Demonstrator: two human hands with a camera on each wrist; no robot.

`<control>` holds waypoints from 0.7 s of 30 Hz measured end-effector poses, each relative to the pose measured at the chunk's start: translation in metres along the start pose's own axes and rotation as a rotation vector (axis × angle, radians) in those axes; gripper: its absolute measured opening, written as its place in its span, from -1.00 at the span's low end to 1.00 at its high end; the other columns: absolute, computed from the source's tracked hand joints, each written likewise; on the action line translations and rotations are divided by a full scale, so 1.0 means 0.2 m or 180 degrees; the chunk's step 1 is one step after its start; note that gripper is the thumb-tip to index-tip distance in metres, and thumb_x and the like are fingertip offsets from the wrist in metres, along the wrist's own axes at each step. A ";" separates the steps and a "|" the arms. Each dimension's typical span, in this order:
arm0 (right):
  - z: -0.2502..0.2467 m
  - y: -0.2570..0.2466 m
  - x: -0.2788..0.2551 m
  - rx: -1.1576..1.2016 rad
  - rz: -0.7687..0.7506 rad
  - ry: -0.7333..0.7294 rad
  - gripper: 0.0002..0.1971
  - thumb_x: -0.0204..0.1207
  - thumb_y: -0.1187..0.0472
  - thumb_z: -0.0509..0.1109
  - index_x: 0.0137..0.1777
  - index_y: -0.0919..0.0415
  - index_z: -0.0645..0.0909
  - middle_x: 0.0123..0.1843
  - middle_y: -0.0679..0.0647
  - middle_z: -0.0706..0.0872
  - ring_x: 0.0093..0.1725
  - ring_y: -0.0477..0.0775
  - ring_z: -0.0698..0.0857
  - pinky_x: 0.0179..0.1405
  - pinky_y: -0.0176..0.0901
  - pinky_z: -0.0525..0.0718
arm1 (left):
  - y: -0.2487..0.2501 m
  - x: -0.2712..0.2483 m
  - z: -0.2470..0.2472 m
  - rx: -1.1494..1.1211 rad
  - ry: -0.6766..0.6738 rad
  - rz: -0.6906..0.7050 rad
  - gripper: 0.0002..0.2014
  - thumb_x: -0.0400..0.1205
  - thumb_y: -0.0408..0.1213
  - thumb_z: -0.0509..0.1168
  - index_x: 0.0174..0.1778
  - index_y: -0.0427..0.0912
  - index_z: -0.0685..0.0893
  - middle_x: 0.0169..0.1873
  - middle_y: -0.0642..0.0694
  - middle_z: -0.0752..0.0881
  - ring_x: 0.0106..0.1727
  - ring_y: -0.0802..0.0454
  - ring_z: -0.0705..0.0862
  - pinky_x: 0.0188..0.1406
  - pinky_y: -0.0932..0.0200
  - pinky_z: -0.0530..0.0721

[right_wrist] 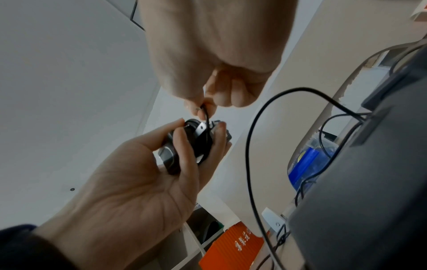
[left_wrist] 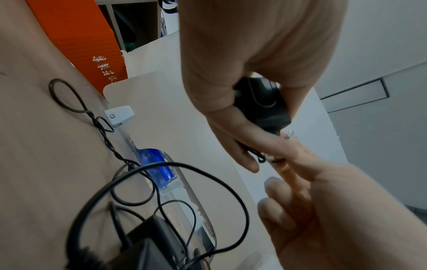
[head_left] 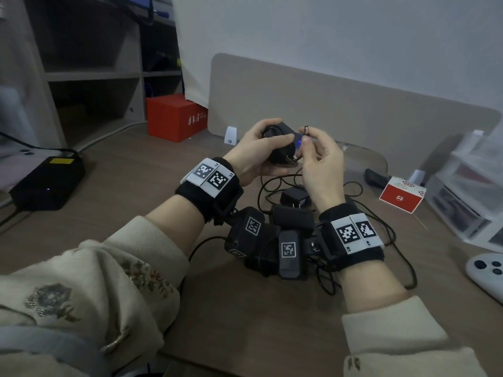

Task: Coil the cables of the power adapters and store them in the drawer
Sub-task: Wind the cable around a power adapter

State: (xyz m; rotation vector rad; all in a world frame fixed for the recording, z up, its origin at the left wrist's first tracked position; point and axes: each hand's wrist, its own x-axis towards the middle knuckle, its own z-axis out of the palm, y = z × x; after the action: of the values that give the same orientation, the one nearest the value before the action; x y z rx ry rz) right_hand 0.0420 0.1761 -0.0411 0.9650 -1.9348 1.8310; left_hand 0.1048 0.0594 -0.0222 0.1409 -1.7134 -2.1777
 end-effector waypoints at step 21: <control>-0.02 0.01 -0.03 0.0208 0.0234 -0.0246 -0.90 0.64 0.29 0.36 -0.06 0.09 0.65 -0.25 -0.05 0.77 -0.21 -0.21 0.73 -0.16 -0.42 0.67 | 0.00 0.01 -0.04 0.0441 -0.0365 -0.0091 -0.67 0.77 -0.30 0.18 0.46 -0.02 0.51 0.20 -0.24 0.60 -0.04 -0.15 0.72 -0.44 0.11 0.71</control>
State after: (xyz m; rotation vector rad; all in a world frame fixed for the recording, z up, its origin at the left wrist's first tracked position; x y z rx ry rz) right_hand 0.0443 0.1826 -0.0467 1.0117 -1.9918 1.9354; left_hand 0.1063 0.0513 -0.0242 0.0776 -1.9374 -2.1237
